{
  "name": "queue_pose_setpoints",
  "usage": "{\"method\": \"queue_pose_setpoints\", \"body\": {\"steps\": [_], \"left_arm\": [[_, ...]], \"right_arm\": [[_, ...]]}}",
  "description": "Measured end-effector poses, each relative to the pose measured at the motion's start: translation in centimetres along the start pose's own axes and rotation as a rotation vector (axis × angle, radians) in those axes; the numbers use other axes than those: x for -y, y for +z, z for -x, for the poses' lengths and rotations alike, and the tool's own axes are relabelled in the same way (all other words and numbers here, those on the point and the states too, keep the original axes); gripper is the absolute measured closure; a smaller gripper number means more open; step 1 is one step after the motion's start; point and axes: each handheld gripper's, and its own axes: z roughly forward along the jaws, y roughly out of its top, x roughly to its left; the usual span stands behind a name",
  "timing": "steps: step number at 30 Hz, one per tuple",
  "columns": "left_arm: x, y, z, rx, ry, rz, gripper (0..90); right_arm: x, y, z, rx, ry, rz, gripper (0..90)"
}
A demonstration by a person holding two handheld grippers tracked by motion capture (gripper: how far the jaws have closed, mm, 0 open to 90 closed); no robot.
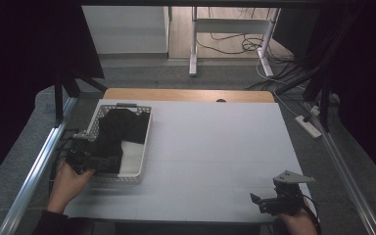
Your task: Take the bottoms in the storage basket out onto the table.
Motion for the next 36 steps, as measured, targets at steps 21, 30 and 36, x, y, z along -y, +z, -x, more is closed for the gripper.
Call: {"method": "queue_pose_setpoints", "body": {"steps": [21, 30, 36], "left_arm": [[-3.9, 4.2, -1.4, -0.121, 0.066, -0.308, 0.5], [-4.6, 6.5, -2.2, -0.103, 0.055, -0.445, 0.9], [-4.9, 7.4, -2.2, -0.123, 0.079, -0.499, 8.0]], "right_arm": [[0.0, 0.1, -0.1, 0.002, -0.008, -0.009, 0.0], [0.0, 0.0, 0.0, 0.000, -0.009, -0.008, 0.0], [0.0, 0.1, -0.1, -0.001, -0.011, -0.007, 0.0]]}}
